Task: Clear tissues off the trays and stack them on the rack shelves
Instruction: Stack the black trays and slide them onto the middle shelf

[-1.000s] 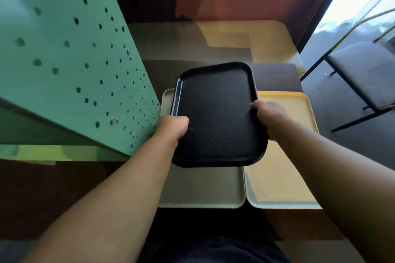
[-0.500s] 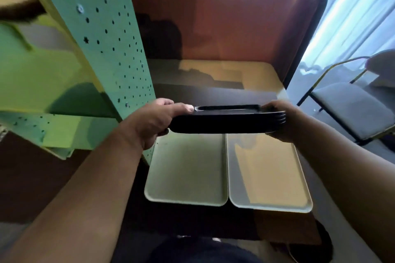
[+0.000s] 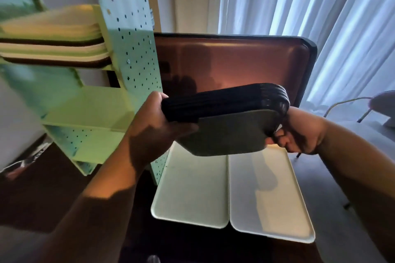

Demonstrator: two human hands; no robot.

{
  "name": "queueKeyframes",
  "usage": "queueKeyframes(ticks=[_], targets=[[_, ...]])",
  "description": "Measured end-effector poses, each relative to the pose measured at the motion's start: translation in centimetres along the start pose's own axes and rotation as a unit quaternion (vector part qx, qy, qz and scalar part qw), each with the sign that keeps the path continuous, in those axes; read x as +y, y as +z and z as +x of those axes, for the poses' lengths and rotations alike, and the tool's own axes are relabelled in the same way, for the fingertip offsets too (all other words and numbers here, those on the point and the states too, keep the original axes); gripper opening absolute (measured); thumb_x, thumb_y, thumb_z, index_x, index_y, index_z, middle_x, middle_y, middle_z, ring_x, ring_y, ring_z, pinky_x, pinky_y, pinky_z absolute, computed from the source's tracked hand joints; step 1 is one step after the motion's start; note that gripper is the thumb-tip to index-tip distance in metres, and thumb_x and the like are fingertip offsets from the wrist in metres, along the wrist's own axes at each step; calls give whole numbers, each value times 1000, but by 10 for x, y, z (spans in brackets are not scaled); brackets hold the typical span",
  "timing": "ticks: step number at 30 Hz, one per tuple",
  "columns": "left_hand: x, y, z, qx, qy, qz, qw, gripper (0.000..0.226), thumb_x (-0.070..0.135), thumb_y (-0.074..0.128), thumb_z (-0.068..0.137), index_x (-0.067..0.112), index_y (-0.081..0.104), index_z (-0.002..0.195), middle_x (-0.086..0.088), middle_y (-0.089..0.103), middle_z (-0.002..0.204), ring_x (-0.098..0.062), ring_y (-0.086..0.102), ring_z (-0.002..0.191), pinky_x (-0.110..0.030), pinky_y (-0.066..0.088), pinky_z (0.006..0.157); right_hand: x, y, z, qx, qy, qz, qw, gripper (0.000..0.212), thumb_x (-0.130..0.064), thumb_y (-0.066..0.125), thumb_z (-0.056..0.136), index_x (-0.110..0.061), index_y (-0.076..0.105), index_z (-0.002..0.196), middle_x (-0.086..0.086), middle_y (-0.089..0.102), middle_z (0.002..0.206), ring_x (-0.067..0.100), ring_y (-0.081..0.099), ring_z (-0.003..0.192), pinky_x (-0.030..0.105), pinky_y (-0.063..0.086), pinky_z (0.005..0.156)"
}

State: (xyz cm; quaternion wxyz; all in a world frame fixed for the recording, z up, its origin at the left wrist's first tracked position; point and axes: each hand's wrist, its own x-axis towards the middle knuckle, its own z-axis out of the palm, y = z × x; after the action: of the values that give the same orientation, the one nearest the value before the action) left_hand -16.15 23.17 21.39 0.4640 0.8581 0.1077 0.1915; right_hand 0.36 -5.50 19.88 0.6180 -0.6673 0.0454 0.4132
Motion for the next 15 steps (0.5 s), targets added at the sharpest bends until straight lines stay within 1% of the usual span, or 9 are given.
queueKeyframes(ticks=[2, 3, 5, 6, 8, 10, 11, 13, 15], targets=[[10, -18, -7, 32, 5, -3, 999, 57, 31, 96, 61, 27, 51, 97, 7, 65, 96, -7, 64, 86, -19, 49, 63, -8, 6, -5, -40, -14, -39, 998, 67, -39, 39, 107, -8, 74, 59, 18, 64, 61, 14, 56, 33, 15, 43, 33], [13, -23, -8, 46, 0, -13, 999, 58, 32, 97, 57, 29, 52, 93, 9, 65, 94, -5, 64, 84, -15, 47, 60, -10, 8, -8, -49, -16, -62, 997, 71, -39, 37, 108, -5, 69, 54, 18, 60, 63, 15, 56, 34, 15, 42, 35], [16, -44, -12, 79, 1, -27, 997, 58, 35, 98, 50, 31, 54, 88, 13, 67, 86, 5, 64, 74, -8, 46, 57, -16, 22, -11, -81, -29, -116, 990, 68, -43, 36, 107, -1, 55, 57, 19, 57, 68, 17, 57, 37, 15, 41, 37], [17, -57, -14, 94, 6, -38, 995, 58, 40, 98, 46, 31, 57, 86, 14, 70, 81, 8, 64, 69, -6, 46, 58, -19, 30, -11, -101, -31, -143, 984, 66, -46, 37, 106, -2, 51, 60, 20, 57, 69, 17, 57, 38, 16, 40, 38], [17, -84, -16, 120, 24, -72, 990, 57, 49, 92, 38, 30, 62, 83, 17, 73, 75, 8, 65, 66, -13, 51, 63, -28, 49, -9, -130, -33, -196, 971, 71, -57, 33, 104, -4, 54, 62, 18, 60, 68, 18, 55, 42, 19, 38, 40], [20, -110, -18, 128, 38, -66, 989, 51, 46, 92, 41, 28, 64, 80, 20, 72, 70, 7, 65, 62, -11, 48, 57, -37, 70, -5, -154, -29, -224, 962, 80, -66, 27, 103, -9, 66, 62, 17, 62, 68, 20, 55, 46, 22, 37, 41], [21, -123, -19, 132, 45, -65, 988, 49, 41, 93, 45, 27, 65, 82, 20, 73, 72, 6, 67, 63, -11, 48, 56, -40, 82, -4, -167, -37, -224, 959, 80, -66, 29, 102, -10, 69, 61, 17, 63, 66, 20, 56, 45, 21, 39, 40], [23, -149, -19, 136, 59, -82, 986, 52, 35, 94, 48, 23, 69, 92, 12, 78, 84, -4, 74, 73, -20, 55, 64, -47, 104, 1, -210, -59, -190, 957, 65, -60, 48, 94, -7, 68, 63, 16, 63, 59, 20, 60, 42, 20, 44, 36], [21, -176, -15, 139, 76, -86, 984, 60, 38, 96, 45, 19, 69, 95, 5, 79, 89, -13, 77, 78, -30, 58, 68, -55, 125, 7, -257, -47, -115, 958, 51, -49, 68, 89, -2, 65, 69, 17, 61, 57, 23, 64, 42, 23, 47, 34]])
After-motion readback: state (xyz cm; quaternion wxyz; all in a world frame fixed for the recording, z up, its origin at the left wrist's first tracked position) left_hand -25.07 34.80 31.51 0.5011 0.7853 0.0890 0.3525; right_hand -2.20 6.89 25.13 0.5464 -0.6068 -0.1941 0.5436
